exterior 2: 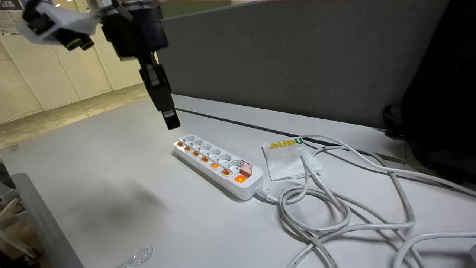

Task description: Turn on the fourth switch on the extension cord

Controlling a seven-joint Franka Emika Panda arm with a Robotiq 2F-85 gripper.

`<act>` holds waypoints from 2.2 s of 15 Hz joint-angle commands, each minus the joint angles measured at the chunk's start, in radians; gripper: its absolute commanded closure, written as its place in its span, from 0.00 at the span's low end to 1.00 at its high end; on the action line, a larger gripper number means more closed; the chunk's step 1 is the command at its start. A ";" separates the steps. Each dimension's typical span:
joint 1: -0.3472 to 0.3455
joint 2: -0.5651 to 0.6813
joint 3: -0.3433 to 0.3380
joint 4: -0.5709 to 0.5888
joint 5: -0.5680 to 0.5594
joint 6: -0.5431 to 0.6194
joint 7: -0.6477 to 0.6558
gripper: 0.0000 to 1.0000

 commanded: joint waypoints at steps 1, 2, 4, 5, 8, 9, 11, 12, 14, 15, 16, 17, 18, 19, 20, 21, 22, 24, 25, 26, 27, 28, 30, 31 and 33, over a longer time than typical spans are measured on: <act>0.012 0.112 -0.042 0.065 -0.024 0.032 0.013 1.00; 0.018 0.142 -0.052 0.081 -0.025 0.040 0.011 1.00; 0.032 0.201 -0.075 0.116 -0.027 0.063 0.018 1.00; 0.041 0.233 -0.086 0.139 -0.026 0.070 0.016 1.00; 0.074 0.323 -0.110 0.216 -0.002 0.065 -0.012 1.00; 0.089 0.350 -0.117 0.243 0.000 0.058 -0.018 1.00; 0.112 0.396 -0.127 0.287 0.011 0.050 -0.034 1.00; 0.121 0.420 -0.128 0.307 0.022 0.046 -0.047 1.00; 0.137 0.464 -0.125 0.348 0.043 0.042 -0.071 1.00; 0.145 0.485 -0.122 0.368 0.057 0.038 -0.084 1.00; 0.153 0.506 -0.120 0.388 0.068 0.036 -0.097 1.00; 0.162 0.523 -0.119 0.405 0.081 0.034 -0.108 1.00; 0.169 0.539 -0.116 0.420 0.095 0.032 -0.122 1.00; 0.180 0.553 -0.119 0.433 0.104 0.031 -0.130 1.00; 0.190 0.567 -0.120 0.445 0.114 0.030 -0.137 1.00; 0.199 0.579 -0.121 0.457 0.121 0.029 -0.144 1.00; 0.208 0.590 -0.123 0.467 0.127 0.028 -0.148 1.00; 0.225 0.604 -0.127 0.480 0.135 0.026 -0.151 1.00; 0.232 0.609 -0.129 0.484 0.139 0.021 -0.150 1.00; 0.237 0.611 -0.130 0.484 0.142 0.021 -0.148 1.00; 0.238 0.607 -0.130 0.480 0.147 0.020 -0.149 1.00; 0.240 0.604 -0.130 0.476 0.152 0.020 -0.148 1.00; 0.240 0.596 -0.129 0.463 0.163 0.026 -0.149 1.00; 0.242 0.590 -0.131 0.456 0.165 0.031 -0.147 1.00; 0.249 0.571 -0.138 0.441 0.160 0.039 -0.139 1.00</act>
